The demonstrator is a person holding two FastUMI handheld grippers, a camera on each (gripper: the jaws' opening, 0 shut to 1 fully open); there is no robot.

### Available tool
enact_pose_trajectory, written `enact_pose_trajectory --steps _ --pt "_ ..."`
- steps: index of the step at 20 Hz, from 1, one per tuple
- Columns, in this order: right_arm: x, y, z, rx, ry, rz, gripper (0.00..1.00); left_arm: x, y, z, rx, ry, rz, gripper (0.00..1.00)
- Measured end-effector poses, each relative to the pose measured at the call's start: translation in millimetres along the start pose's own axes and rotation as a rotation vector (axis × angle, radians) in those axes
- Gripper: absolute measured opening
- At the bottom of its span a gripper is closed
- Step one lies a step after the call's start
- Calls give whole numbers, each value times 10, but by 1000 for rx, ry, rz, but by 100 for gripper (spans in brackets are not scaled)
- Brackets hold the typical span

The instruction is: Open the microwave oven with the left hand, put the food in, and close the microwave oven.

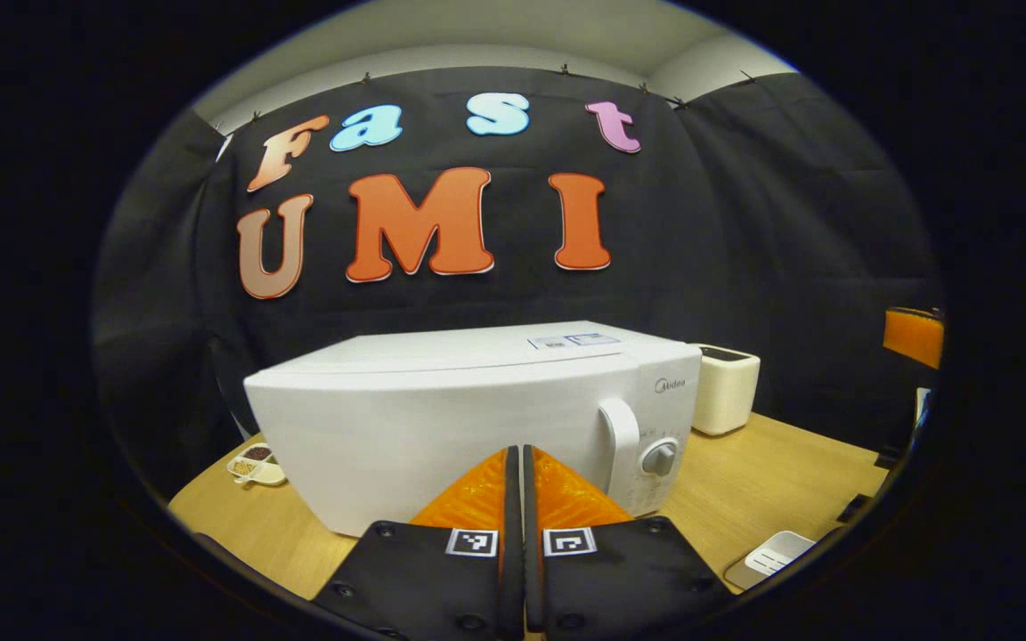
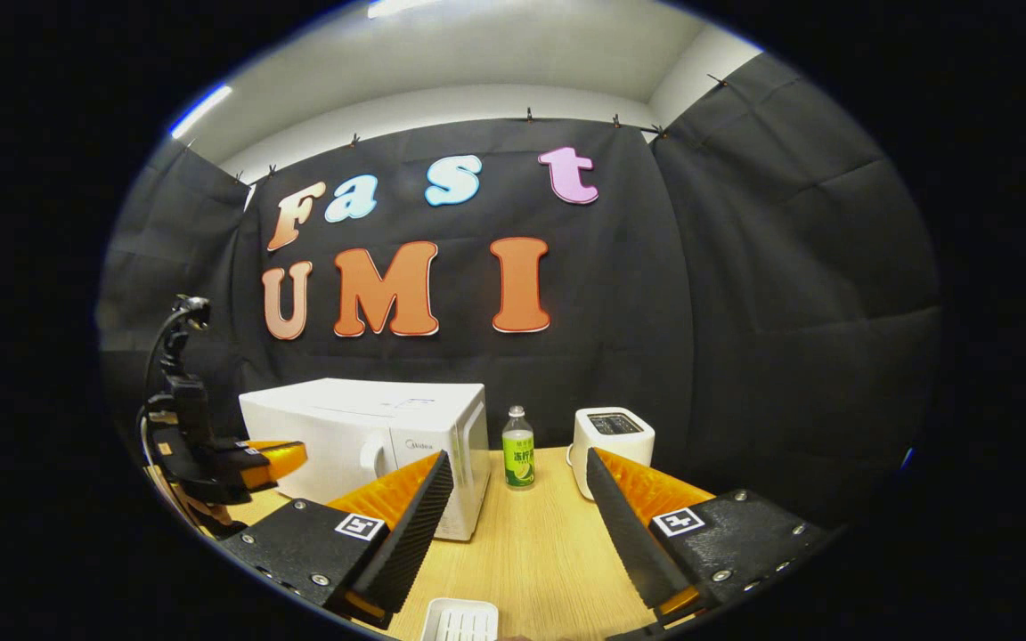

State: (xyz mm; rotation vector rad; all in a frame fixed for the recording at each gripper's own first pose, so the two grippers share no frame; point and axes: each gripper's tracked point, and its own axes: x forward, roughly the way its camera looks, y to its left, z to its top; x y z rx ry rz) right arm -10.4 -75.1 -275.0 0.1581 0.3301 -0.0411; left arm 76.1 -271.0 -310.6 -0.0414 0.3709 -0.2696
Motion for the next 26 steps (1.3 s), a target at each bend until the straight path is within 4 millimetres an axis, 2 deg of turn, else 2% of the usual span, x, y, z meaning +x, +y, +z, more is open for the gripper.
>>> enact_pose_trajectory --steps 3,11,15,16,18,19,20,22,23,26 --pt "5 138 111 -41 7 19 93 -328 244 380 -34 -42 -13 5" --pt "-49 658 820 -92 -92 90 94 -1246 1184 1378 4 -159 93 6" --pt "-116 826 1144 -118 -135 109 94 -1566 1558 1674 -17 -180 146 6" --pt "-131 884 1210 -131 -140 120 93 -1624 1629 1726 -38 -183 145 14" --pt "-169 997 1352 -141 -160 140 98 -1730 1841 1803 -44 -187 175 20" --pt "-188 1051 1400 -140 -166 149 98 -1787 1933 1820 -40 -185 191 19" --pt "-204 1102 1441 -138 -168 157 98 -1844 1994 1885 -41 -192 205 27" --pt "-210 1137 1523 -146 -170 158 93 -1920 2095 1995 -38 -201 214 33" --pt "-206 1135 1590 -150 -172 150 93 -1955 2163 2040 -43 -202 224 31" --pt "-205 1222 1794 -154 -181 149 93 -2063 2388 2243 -45 -215 266 54"
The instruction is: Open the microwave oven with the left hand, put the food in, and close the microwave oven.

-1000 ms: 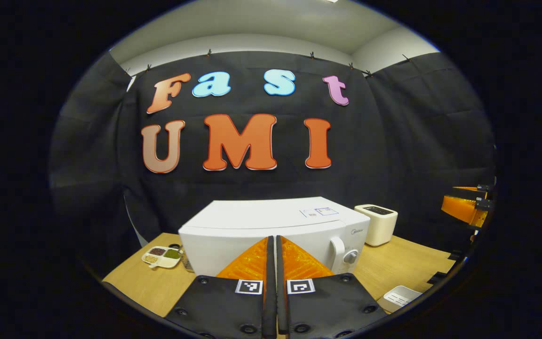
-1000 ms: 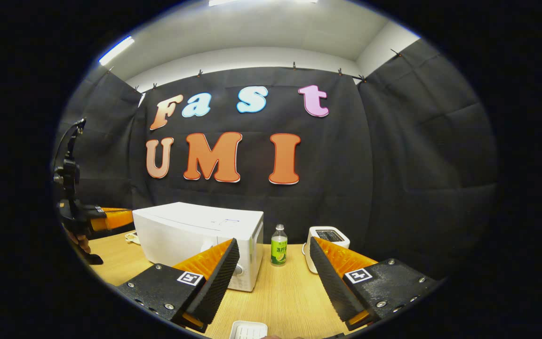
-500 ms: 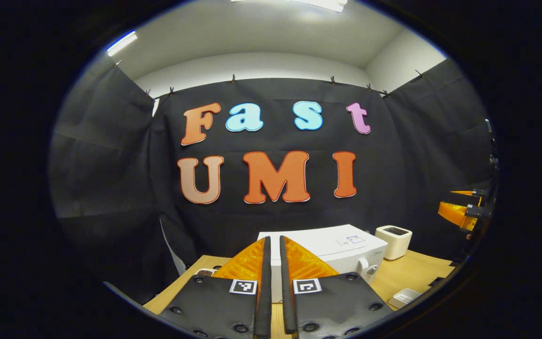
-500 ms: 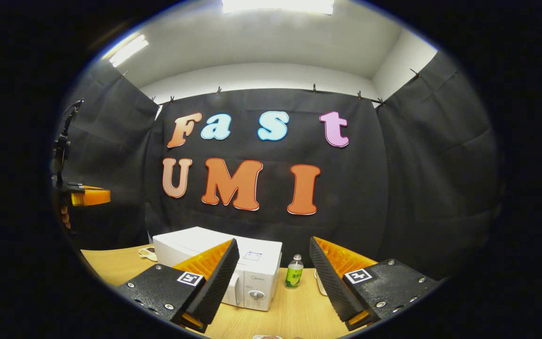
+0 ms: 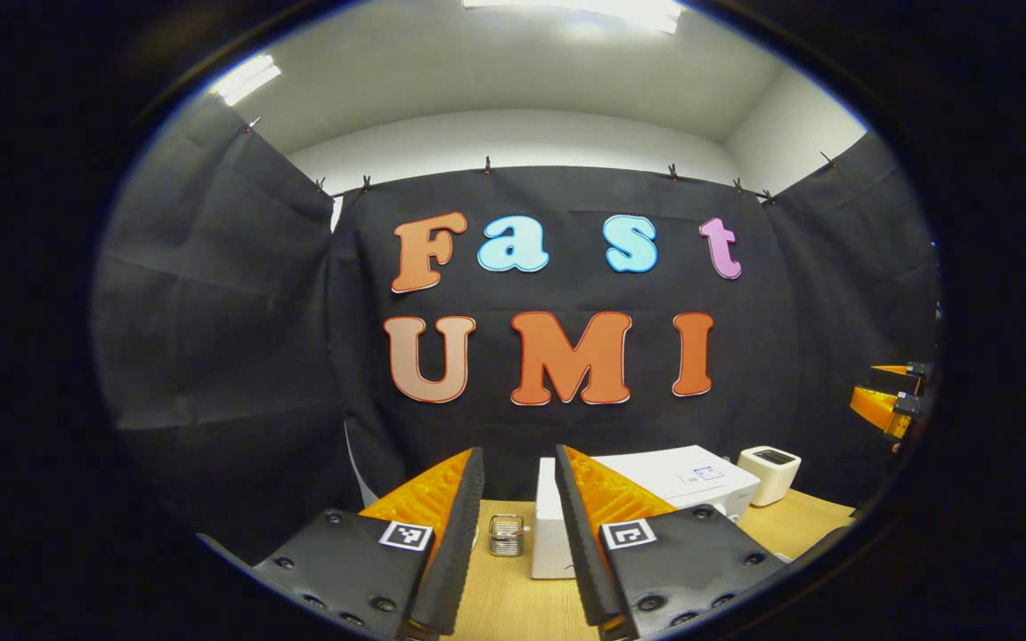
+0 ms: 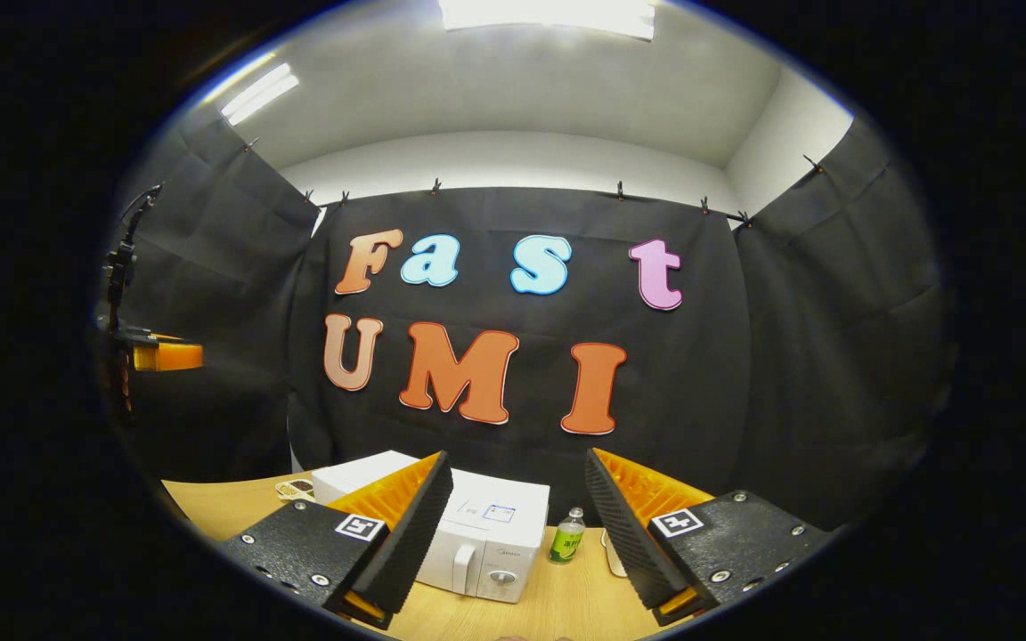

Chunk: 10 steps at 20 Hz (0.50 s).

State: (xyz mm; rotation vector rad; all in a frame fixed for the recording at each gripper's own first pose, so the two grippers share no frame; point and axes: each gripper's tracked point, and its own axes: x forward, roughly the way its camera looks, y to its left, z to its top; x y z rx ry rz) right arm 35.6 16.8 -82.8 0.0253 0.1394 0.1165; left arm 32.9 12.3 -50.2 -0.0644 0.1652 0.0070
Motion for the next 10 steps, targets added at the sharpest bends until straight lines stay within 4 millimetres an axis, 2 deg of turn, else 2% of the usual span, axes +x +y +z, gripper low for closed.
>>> enact_pose_trajectory --steps 1,5,7,10 --pt "12 26 80 -4 -6 4 93 4 75 73 -5 -6 14 63" --pt "49 105 302 -24 -28 5 94 29 221 282 -3 -27 32 77" --pt "44 127 385 -21 -38 6 93 57 245 290 25 -27 40 100" --pt "45 194 419 -23 -39 19 93 54 100 209 22 -4 11 97"
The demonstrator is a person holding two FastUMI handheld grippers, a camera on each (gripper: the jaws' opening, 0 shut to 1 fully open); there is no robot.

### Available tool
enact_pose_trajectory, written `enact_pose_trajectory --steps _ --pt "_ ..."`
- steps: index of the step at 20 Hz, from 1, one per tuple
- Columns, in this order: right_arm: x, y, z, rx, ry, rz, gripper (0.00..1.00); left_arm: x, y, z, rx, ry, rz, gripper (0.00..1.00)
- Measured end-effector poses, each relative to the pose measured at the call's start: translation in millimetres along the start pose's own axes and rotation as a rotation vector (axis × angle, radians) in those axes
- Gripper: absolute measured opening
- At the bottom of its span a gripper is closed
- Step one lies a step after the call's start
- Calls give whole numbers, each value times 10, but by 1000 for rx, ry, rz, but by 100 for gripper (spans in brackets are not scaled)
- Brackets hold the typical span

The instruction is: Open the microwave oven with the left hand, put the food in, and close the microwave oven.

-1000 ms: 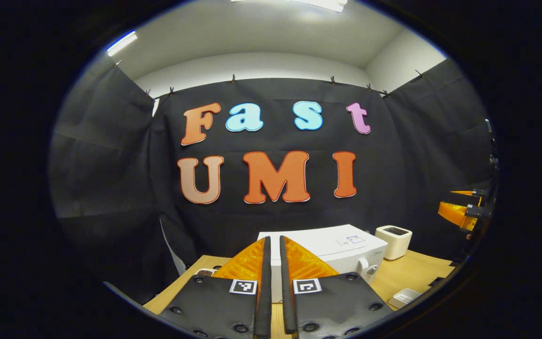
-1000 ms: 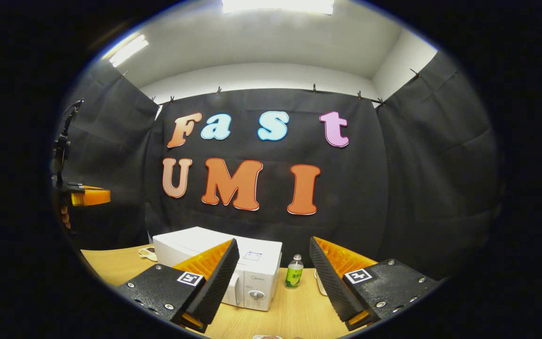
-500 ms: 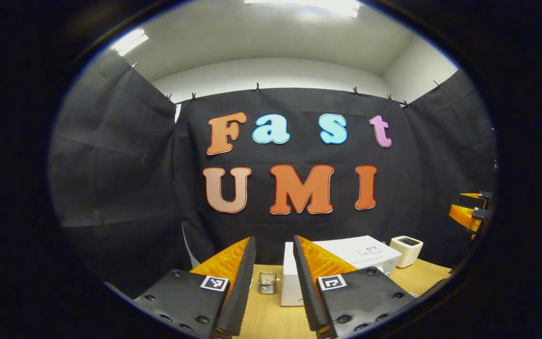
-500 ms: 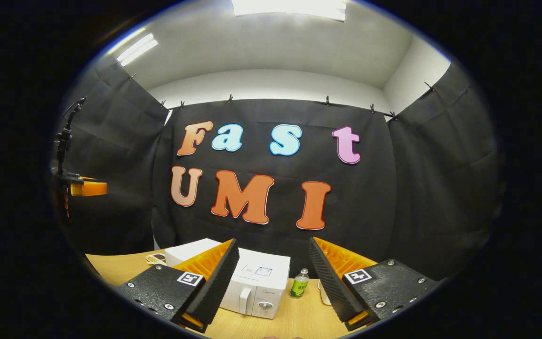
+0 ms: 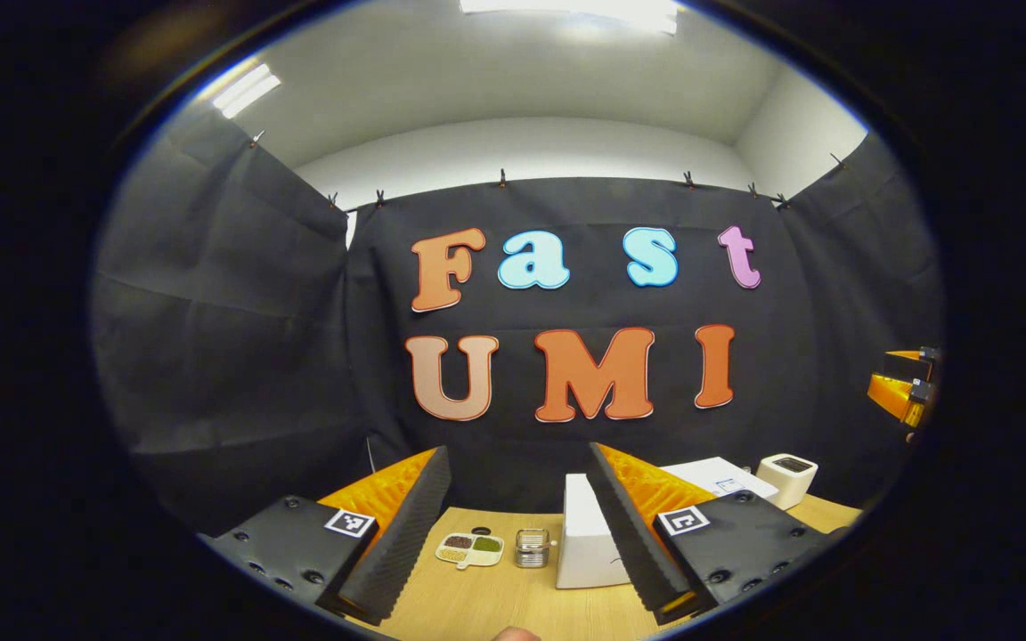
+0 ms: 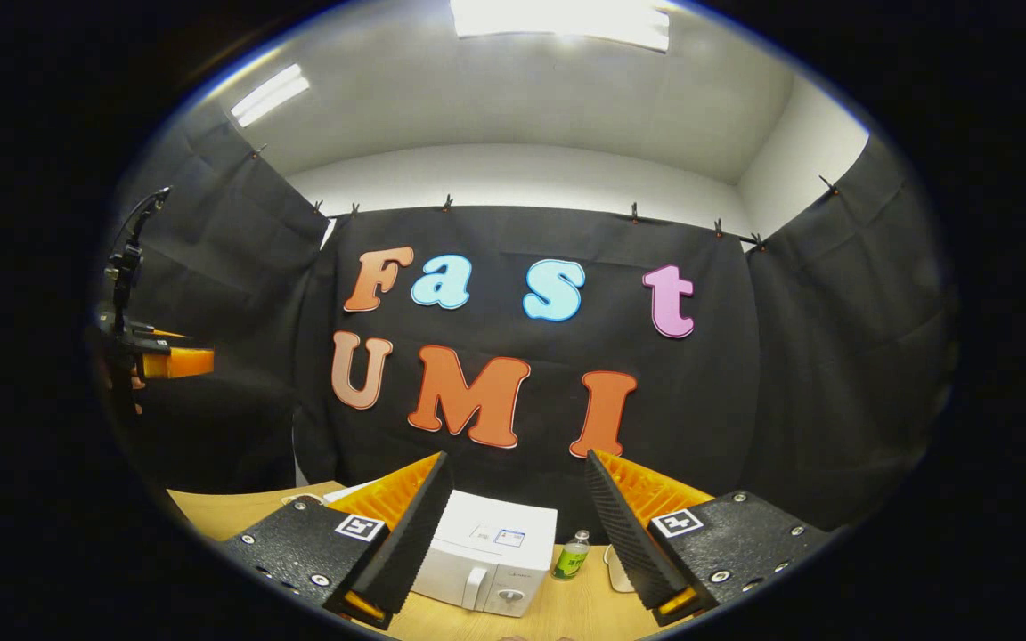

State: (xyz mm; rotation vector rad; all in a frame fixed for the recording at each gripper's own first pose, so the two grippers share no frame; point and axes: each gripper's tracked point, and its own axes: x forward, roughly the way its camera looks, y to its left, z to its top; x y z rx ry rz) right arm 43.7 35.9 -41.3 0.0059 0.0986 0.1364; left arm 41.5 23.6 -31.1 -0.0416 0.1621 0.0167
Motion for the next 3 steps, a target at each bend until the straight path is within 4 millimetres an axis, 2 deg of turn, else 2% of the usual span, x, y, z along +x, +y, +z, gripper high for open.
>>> enact_pose_trajectory --steps 3 --pt "-1 66 18 12 -3 27 93 6 -114 -52 17 1 -34 97"
